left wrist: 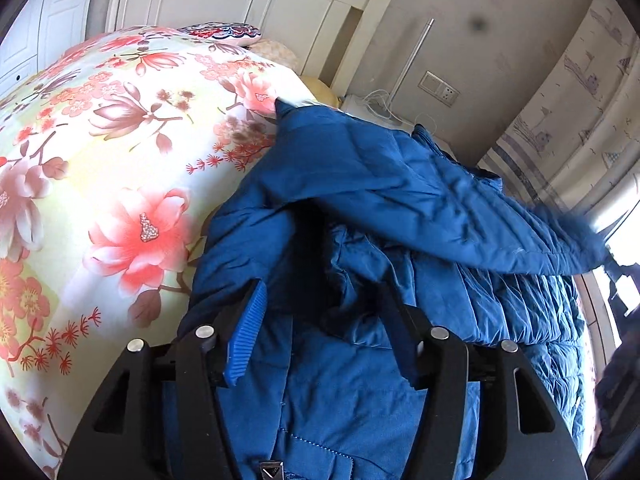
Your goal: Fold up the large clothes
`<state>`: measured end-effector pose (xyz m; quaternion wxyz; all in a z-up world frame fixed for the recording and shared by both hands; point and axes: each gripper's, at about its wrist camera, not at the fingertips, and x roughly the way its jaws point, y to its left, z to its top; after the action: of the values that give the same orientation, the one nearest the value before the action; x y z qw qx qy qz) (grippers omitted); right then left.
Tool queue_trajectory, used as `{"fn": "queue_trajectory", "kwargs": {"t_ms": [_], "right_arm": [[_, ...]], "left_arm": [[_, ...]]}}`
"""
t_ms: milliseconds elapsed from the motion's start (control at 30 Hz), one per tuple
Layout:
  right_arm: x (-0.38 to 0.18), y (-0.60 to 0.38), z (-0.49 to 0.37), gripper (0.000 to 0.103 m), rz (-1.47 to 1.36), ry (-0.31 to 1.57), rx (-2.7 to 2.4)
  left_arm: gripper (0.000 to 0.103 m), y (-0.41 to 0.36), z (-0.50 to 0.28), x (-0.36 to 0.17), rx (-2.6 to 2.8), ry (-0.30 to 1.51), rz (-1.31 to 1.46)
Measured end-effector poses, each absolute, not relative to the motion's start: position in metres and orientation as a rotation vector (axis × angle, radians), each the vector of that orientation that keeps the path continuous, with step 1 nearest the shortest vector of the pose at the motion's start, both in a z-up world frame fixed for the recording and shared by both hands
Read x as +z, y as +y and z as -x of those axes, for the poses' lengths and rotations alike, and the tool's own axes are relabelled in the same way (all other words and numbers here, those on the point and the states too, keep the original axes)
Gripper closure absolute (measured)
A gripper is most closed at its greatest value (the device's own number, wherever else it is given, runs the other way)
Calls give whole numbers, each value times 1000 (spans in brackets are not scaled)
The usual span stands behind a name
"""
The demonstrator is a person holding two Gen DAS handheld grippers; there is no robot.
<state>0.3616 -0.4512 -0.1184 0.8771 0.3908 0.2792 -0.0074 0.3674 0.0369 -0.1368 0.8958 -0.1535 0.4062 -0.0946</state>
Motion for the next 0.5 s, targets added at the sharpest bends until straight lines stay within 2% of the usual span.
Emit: {"fn": "queue_trajectory", "kwargs": {"t_ms": [33,67,100,333,367,400,467,500], "right_arm": [[-134,-459,-360,74,-857,632,-33],[-145,-460,-359,61,-888,647,-23],[-153,-460,-357,53,-899,651,-25],[-159,-457,-357,51,-860,644,-28],[-160,-459,-360,57,-857,648,-28],[-163,-458,-359,81,-851,648,-14],[-154,-453,-355,91,-819,625,22],[-146,-449,-349,92,-802,590,51]], "left_arm": [[45,37,-368,-137,-197,842,317],[45,36,-368,-137,-196,843,315],[44,36,-367,-137,-195,843,314],[44,34,-368,-138,-188,844,300],[44,34,-368,-138,-188,845,299],[44,34,-368,-138,-187,845,297],[44,34,-367,-137,-186,844,296],[44,33,-367,-137,-186,844,296]]}}
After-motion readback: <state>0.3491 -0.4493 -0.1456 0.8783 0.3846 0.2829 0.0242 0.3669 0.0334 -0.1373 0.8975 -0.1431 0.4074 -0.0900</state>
